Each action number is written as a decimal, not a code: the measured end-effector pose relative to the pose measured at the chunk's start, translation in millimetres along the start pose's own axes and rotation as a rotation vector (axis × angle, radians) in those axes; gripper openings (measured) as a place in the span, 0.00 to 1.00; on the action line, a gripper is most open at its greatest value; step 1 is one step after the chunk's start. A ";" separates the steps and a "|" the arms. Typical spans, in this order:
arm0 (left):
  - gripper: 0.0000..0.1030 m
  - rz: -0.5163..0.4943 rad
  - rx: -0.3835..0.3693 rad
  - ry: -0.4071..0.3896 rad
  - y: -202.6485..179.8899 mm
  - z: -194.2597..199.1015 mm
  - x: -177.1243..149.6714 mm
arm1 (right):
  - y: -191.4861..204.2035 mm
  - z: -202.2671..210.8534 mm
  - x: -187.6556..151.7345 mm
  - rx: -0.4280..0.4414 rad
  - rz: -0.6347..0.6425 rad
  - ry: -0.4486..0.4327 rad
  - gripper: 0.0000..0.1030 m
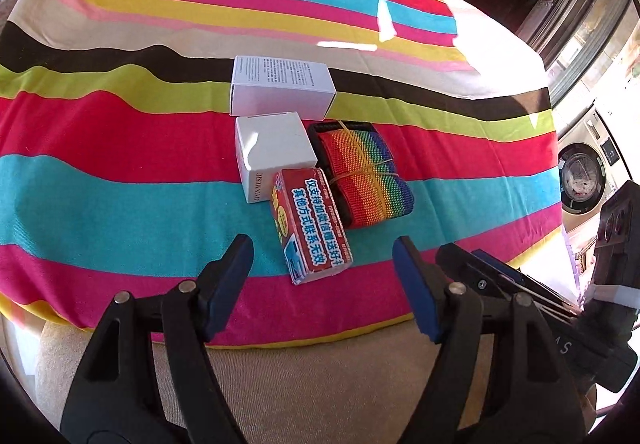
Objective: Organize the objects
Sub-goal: 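Grasp the red-blue printed box with left tool while right tool grasps the rainbow pack, then carry the printed box and rainbow pack over the bin and open both tools, then move both open tools back over the two white boxes on the table, then grasp the small white cube box with left tool while right tool grasps the white printed box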
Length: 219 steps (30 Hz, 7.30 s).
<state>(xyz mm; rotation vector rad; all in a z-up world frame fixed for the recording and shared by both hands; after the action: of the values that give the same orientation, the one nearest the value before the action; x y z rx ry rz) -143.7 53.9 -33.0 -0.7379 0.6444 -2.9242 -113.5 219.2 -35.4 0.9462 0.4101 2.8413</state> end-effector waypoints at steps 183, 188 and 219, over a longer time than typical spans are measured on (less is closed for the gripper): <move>0.47 0.222 0.082 -0.096 41.4 -8.4 44.7 | 27.5 -2.4 65.8 -0.240 0.340 -0.074 0.82; 0.46 0.274 0.181 -0.182 76.6 12.2 44.3 | 61.4 -29.1 78.8 -0.174 0.380 -0.083 0.82; 0.45 0.295 0.180 -0.243 88.3 17.3 37.2 | 116.5 -98.2 113.9 -0.171 0.432 -0.094 0.93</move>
<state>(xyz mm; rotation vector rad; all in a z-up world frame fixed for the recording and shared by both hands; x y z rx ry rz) -172.6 -38.9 -38.9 -0.8740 0.4192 -2.5322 -266.6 108.9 -11.9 1.2569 -0.0594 3.1179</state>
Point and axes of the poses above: each gripper's, at about its wrist camera, not at the fingertips, and z roughly against the way its jaws point, y to its left, x to its top, the point moved 3 cm from there along -z, roughly the way its jaws point, and after that the axes turned 13 degrees about z, right-handed, at the moved point
